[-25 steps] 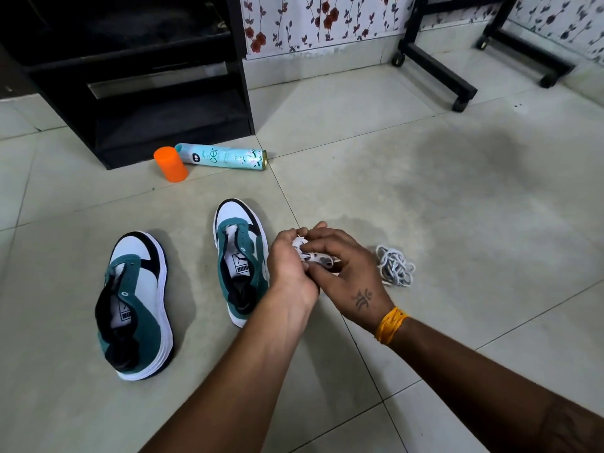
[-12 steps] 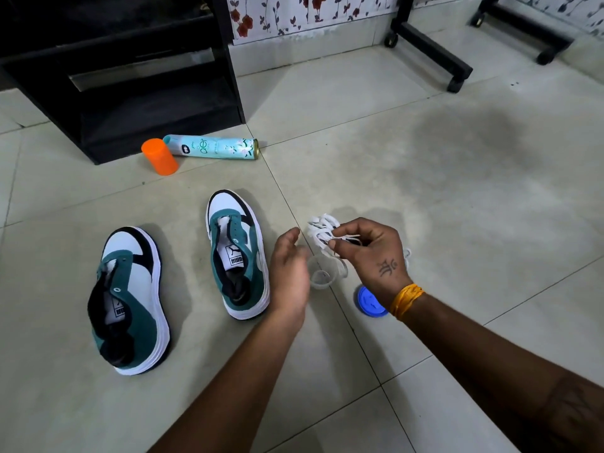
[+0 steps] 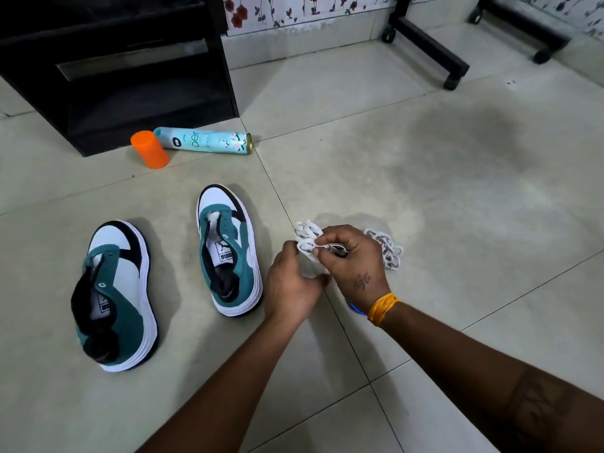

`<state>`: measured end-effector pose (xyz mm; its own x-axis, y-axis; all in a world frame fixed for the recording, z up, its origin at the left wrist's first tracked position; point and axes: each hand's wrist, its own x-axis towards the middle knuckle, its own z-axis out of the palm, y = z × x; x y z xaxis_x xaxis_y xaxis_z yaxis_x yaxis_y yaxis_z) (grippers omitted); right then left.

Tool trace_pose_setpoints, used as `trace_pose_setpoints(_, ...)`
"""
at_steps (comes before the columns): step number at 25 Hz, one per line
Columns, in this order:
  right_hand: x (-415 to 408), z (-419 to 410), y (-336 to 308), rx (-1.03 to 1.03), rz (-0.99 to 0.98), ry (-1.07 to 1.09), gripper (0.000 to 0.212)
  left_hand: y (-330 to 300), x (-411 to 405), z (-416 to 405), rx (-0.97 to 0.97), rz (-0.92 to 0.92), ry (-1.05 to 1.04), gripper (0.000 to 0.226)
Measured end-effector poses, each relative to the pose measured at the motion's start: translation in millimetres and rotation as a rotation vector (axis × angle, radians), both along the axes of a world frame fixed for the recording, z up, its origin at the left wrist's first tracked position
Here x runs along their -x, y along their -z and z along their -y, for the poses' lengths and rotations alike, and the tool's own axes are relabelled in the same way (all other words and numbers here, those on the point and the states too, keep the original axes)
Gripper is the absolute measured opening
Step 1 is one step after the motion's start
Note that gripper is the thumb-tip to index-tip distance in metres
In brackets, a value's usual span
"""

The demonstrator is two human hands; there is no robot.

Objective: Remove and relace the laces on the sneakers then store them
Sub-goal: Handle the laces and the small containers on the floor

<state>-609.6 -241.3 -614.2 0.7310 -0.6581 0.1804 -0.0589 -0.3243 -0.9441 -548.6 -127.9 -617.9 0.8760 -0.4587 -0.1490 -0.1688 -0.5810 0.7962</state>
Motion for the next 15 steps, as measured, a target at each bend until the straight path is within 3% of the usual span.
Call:
trace_pose_setpoints(2,3.3,0.5,4.2,0.207,-0.038,-0.039,0.015,-7.7,-5.1,1.4,0.045,-0.076,-0.012,0.041)
trace_pose_setpoints(8,4.0,7.0,-5.6,0.453,-0.177,-0.191,0.015,-10.8,-12.2,-1.2,0.2,-0.244,-0.011,0.043)
trace_pose_setpoints(11,3.4,15.3,-10.6,0.553,-0.25,-0.29,0.032,-17.0,-14.3,-2.6,0.494,-0.534,-0.054,0.046)
trace_pose_setpoints(13,1.5,21.0,-12.0,0.565,-0.24,-0.295,0.034,-26.1,-17.2,-1.6,0.686,-0.768,-0.149,0.029)
trace_pose_setpoints(15,0.3,23.0,-14.7,0.543,-0.213,-0.278,0.027,-32.7,-21.8,-0.5,0.734,-0.892,-0.261,0.02)
